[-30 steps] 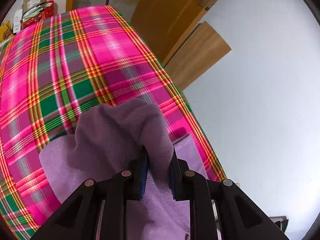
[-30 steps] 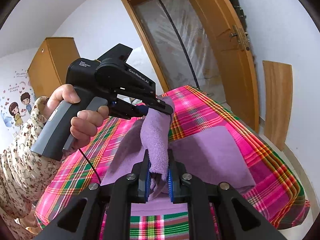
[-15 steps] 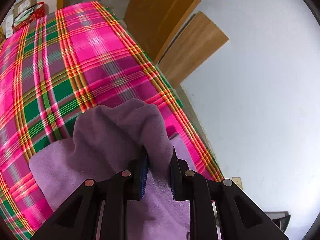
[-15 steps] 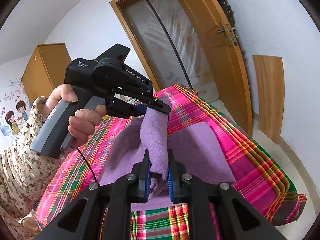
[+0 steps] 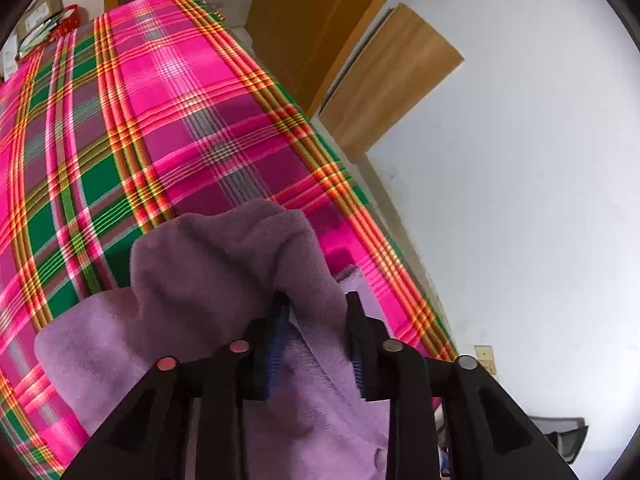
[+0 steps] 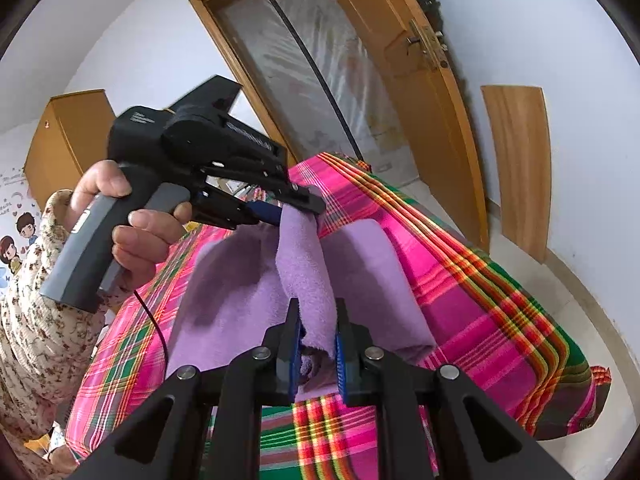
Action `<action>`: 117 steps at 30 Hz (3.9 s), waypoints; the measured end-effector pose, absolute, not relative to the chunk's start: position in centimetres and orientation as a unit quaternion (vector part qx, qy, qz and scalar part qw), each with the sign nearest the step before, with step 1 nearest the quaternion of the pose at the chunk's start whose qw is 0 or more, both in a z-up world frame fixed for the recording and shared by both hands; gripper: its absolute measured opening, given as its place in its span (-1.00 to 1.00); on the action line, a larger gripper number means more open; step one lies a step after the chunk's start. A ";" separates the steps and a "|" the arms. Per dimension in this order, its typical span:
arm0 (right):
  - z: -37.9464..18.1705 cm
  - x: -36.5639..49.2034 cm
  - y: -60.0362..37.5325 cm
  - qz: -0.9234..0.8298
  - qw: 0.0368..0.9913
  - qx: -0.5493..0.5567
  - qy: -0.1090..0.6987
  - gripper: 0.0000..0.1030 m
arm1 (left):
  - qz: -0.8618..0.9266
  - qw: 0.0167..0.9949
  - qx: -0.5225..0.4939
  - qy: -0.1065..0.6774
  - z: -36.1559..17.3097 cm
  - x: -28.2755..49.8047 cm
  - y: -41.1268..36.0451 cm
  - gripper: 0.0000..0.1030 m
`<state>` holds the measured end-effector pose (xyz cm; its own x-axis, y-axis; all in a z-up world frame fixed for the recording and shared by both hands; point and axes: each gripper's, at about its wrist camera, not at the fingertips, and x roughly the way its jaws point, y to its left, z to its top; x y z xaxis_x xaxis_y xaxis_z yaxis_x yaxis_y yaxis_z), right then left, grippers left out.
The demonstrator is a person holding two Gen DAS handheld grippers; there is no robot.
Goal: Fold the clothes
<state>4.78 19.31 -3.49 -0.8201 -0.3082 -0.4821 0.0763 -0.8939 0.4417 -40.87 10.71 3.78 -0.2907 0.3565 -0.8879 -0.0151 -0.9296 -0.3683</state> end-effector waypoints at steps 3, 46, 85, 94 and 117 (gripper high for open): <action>-4.0 4.5 19.7 -0.929 0.099 0.289 -0.211 -0.71 | 0.795 0.127 -0.574 -0.147 4.1 -40.6 10.6 -0.36; -2.7 -7.1 20.7 -0.894 0.168 0.384 -0.158 -0.50 | 0.810 0.091 -0.468 -0.341 2.2 -26.2 -5.3 0.05; 0.1 -6.5 17.9 -0.939 0.104 0.325 -0.047 -0.48 | 0.828 0.034 -0.447 -0.335 2.5 -27.9 -5.7 0.18; -0.4 -10.2 13.1 -0.919 0.163 0.359 0.011 -0.49 | 0.844 0.108 -0.427 -0.305 3.9 -29.1 -2.3 0.18; -3.0 -12.9 12.5 -0.887 0.154 0.435 0.006 -0.47 | 0.834 0.058 -0.477 -0.271 0.9 -32.6 -1.5 0.17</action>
<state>-12.87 12.50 -2.95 -0.5752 -0.2674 -0.7731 0.2777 -0.9528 0.1230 -32.58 -1.53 0.91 -0.5375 0.3544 -0.7651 0.1624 -0.8469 -0.5063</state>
